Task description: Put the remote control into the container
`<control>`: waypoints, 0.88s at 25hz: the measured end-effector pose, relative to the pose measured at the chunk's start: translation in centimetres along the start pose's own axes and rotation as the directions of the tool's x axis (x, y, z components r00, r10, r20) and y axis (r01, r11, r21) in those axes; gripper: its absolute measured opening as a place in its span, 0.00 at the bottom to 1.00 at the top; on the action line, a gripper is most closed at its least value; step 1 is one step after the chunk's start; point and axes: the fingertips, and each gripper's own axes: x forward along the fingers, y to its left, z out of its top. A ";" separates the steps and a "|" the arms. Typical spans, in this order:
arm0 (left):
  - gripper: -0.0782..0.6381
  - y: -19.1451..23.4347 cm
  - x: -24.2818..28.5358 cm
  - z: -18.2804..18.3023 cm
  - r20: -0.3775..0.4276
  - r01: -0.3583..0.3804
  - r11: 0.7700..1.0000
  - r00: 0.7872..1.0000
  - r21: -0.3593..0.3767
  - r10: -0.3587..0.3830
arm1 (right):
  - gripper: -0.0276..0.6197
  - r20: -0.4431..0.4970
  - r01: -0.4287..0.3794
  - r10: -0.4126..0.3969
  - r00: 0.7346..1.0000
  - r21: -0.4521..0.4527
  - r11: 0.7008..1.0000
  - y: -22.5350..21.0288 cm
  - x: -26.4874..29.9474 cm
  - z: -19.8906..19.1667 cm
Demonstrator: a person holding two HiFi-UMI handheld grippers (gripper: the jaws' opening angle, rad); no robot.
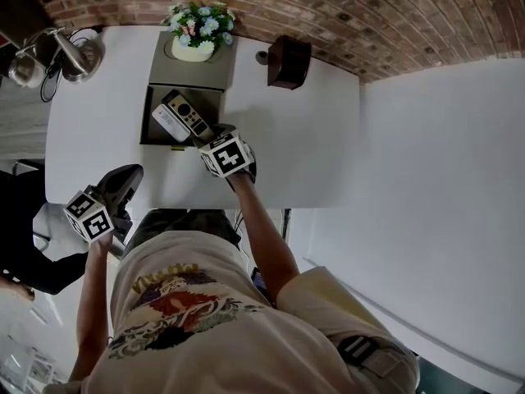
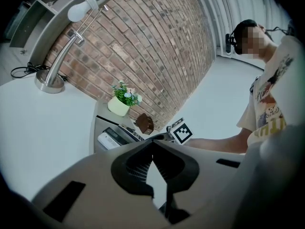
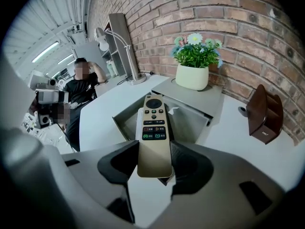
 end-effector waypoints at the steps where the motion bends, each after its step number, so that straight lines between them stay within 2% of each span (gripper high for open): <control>1: 0.12 0.1 -0.1 0.0 0.003 -0.004 1.000 1.000 -0.004 0.004 | 0.36 -0.003 -0.005 0.005 1.000 -0.006 1.000 0.1 0.4 0.2; 16: 0.12 2.7 -2.3 0.3 0.056 -0.095 0.994 0.994 -0.050 0.098 | 0.37 -0.050 -0.037 0.032 0.998 -0.088 0.995 -0.4 4.5 2.0; 22: 0.12 2.7 -1.7 0.3 0.060 -0.092 0.994 0.994 -0.064 0.095 | 0.37 -0.050 -0.051 0.046 0.998 -0.091 0.995 -0.1 4.4 2.3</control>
